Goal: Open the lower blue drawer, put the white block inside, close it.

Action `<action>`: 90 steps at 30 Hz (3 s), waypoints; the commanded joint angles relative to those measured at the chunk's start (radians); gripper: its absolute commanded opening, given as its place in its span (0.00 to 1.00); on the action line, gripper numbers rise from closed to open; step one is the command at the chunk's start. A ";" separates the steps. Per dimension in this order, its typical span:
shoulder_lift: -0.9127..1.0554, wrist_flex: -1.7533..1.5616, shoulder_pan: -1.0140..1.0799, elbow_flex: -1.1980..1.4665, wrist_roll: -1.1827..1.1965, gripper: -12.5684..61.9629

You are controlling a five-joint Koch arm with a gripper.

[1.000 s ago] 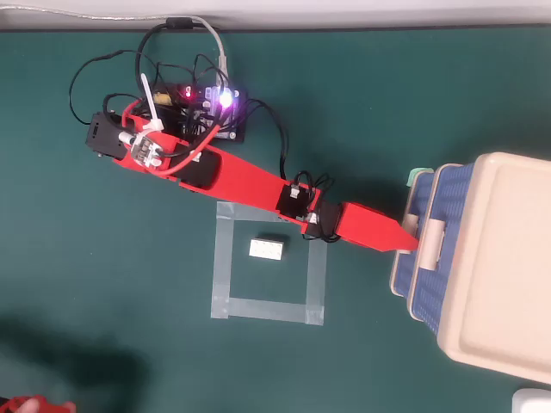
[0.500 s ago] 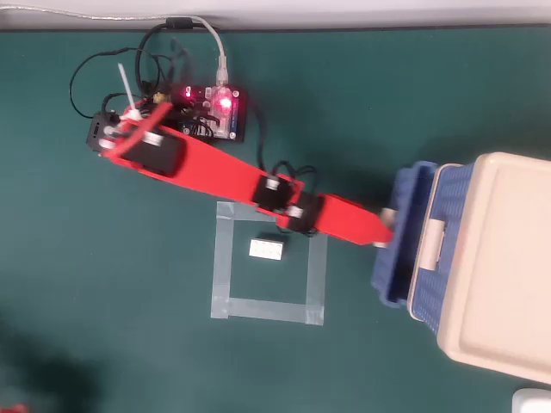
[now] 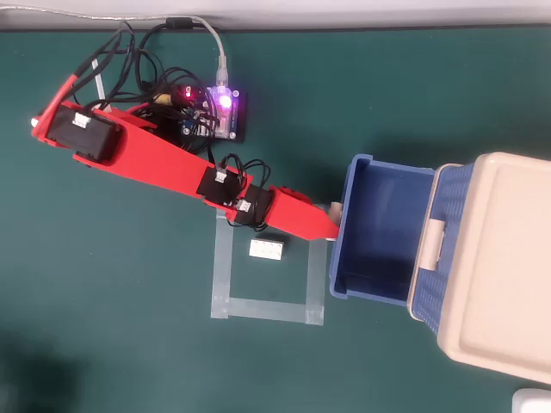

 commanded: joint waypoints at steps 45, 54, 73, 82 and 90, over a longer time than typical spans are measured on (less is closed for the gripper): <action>0.110 1.031 0.225 -0.305 -1.870 0.60; 0.043 1.011 0.227 -0.307 -1.870 0.43; 0.499 1.019 0.272 -0.316 -1.298 0.06; 0.262 1.011 -0.072 -0.847 -0.374 0.06; 0.058 1.014 -0.121 -1.035 -0.239 0.06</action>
